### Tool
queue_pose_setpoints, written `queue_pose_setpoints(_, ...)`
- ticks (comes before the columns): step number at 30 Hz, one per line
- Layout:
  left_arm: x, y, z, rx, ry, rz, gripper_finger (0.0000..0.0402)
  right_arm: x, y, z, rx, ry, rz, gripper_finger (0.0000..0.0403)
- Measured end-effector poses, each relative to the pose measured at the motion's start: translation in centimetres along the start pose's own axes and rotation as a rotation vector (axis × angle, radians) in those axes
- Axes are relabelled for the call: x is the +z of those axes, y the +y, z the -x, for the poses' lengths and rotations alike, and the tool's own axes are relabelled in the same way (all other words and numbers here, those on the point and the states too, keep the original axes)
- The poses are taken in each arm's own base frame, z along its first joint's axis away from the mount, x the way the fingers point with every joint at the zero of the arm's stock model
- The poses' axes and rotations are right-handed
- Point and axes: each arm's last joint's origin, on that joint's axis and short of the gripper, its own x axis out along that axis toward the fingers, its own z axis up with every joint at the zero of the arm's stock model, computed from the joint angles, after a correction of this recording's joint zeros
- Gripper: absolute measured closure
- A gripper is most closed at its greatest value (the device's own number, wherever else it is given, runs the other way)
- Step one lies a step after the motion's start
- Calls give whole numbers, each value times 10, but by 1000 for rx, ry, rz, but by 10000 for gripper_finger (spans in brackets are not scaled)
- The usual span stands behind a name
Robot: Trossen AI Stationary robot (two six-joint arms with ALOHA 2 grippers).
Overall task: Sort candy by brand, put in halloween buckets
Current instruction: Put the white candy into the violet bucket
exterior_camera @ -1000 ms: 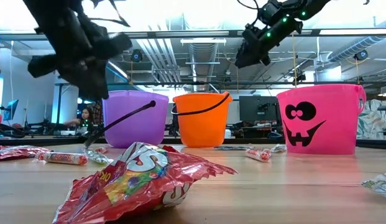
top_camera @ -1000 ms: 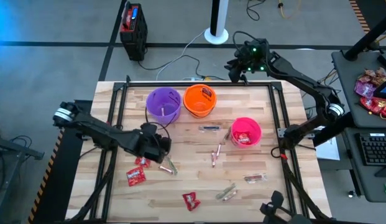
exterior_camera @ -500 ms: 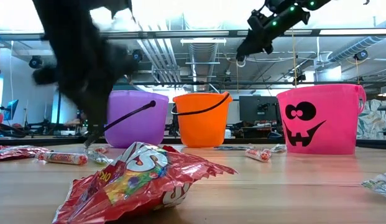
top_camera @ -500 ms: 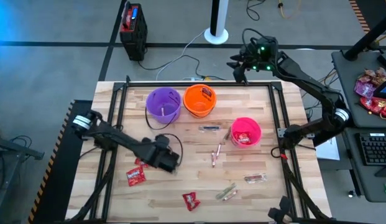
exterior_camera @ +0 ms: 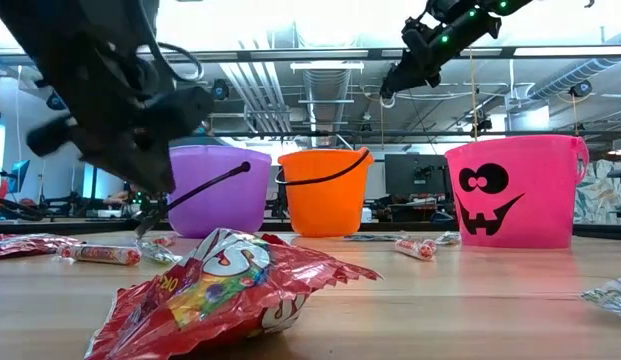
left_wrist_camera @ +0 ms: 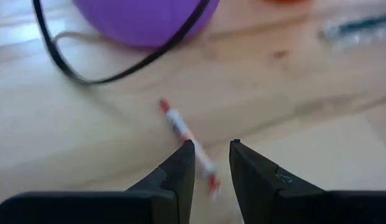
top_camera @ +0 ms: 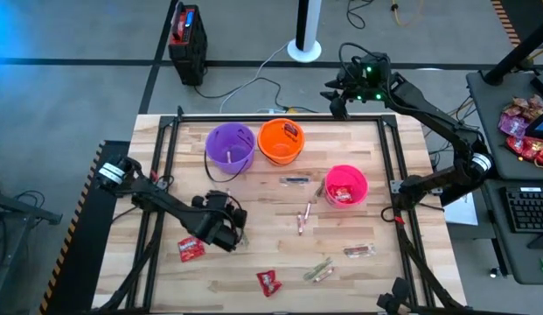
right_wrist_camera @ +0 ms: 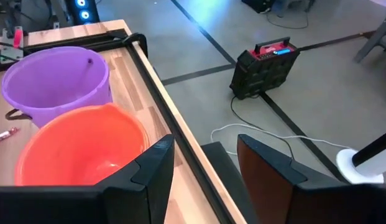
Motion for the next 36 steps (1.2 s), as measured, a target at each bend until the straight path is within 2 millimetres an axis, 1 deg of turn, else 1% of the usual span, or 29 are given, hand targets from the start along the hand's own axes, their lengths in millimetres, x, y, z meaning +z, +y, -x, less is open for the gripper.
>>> queue_pose_setpoints(5, -8, 14, -25, -10, -16, 53, 317, 0, 0, 0, 0, 1, -10, 234)
queue_pose_setpoints(7, -11, 19, -31, -25, -15, 69, 317, 0, 0, 0, 0, 3, -15, 234)
queue_pose_setpoints(10, -15, 24, -37, -37, -13, 64, 317, -2, 0, 0, 2, 15, -19, 234)
queue_pose_setpoints(16, -23, 23, -48, -117, -5, 51, 318, -4, 1, 0, 7, 35, -26, 234)
queue_pose_setpoints(19, -27, 24, -53, -110, 3, 15, 322, -4, 1, -1, 3, 41, -27, 234)
queue_pose_setpoints(22, -30, 27, -57, -94, -10, 21, 333, -5, 1, -1, 2, 47, -29, 234)
queue_pose_setpoints(26, -34, 31, -62, -71, -28, 13, 378, -5, 1, -1, 4, 55, -32, 234)
queue_pose_setpoints(32, -35, 33, -64, -68, -26, 17, 380, -8, 2, 0, 10, 76, -39, 234)
queue_pose_setpoints(34, -33, 32, -62, -72, -10, 24, 380, -8, 2, 0, 10, 76, -39, 234)
queue_pose_setpoints(36, -28, 29, -55, -93, -3, 30, 380, -8, 2, 0, 10, 76, -40, 234)
